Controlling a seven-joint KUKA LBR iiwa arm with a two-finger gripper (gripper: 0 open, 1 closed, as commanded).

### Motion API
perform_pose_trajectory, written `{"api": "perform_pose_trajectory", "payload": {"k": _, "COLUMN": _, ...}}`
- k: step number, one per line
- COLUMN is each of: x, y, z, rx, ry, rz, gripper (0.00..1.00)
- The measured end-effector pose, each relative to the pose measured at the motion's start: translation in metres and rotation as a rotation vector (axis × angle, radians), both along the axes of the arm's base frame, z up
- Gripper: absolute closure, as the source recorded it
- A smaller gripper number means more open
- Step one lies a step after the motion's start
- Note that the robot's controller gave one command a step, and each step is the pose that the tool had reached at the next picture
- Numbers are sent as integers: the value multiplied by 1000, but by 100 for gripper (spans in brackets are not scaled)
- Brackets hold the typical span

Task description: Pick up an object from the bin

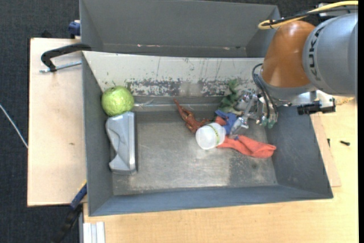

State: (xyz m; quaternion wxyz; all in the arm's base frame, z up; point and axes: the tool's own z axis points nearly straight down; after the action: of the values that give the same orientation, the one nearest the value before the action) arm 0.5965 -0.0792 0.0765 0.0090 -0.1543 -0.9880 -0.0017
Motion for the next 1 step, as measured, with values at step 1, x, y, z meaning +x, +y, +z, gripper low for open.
{"api": "perform_pose_trajectory", "payload": {"k": 1, "x": -2, "y": 2, "z": 7, "rx": -2, "ry": -1, "rz": -4, "gripper": 100}}
